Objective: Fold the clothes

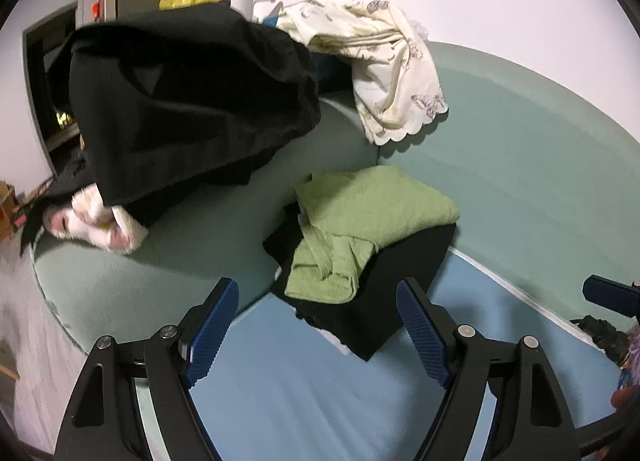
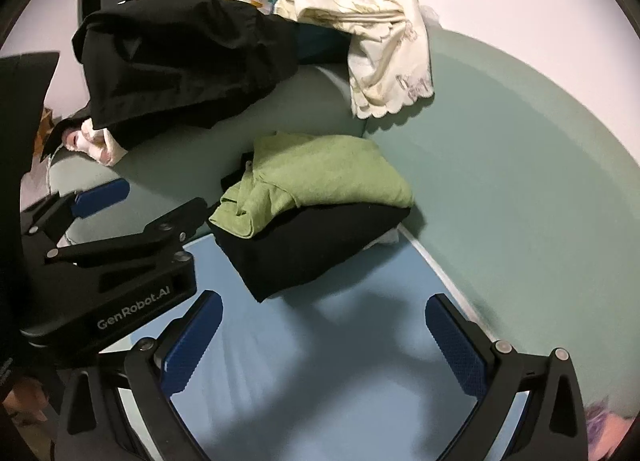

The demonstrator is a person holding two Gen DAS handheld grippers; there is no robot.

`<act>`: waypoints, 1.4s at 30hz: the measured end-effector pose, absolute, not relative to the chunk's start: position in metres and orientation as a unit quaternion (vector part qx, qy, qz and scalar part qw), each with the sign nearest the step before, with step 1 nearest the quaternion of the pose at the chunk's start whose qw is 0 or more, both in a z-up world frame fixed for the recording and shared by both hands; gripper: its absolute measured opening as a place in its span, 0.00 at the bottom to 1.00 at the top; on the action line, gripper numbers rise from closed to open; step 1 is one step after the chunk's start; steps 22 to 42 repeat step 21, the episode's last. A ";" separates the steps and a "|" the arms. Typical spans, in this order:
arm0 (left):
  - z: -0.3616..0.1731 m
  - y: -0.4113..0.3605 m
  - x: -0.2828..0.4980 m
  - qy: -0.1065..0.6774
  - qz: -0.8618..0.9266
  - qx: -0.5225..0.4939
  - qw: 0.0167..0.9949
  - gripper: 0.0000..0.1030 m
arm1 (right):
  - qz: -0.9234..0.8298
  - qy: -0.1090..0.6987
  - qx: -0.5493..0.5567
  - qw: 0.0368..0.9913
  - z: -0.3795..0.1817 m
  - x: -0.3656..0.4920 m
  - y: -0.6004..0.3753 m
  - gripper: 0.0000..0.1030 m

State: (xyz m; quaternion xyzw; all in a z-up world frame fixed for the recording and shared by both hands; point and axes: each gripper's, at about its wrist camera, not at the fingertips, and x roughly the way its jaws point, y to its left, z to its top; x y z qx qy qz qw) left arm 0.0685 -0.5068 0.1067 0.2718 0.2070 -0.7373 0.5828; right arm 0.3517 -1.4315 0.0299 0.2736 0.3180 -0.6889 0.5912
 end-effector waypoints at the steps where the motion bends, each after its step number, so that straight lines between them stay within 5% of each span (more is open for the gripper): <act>1: 0.109 -0.507 0.068 0.204 -0.738 0.271 0.583 0.79 | -0.688 0.319 0.271 0.592 0.033 0.349 -1.410 1.00; 10: 0.110 -0.513 0.066 0.212 -0.741 0.284 0.571 0.79 | -0.683 0.321 0.288 0.590 0.028 0.343 -1.415 1.00; 21: 0.105 -0.513 0.056 0.222 -0.738 0.305 0.560 0.79 | -0.676 0.325 0.292 0.593 0.021 0.335 -1.283 1.00; 42: 0.105 -0.513 0.056 0.222 -0.738 0.305 0.560 0.79 | -0.676 0.325 0.292 0.593 0.021 0.335 -1.283 1.00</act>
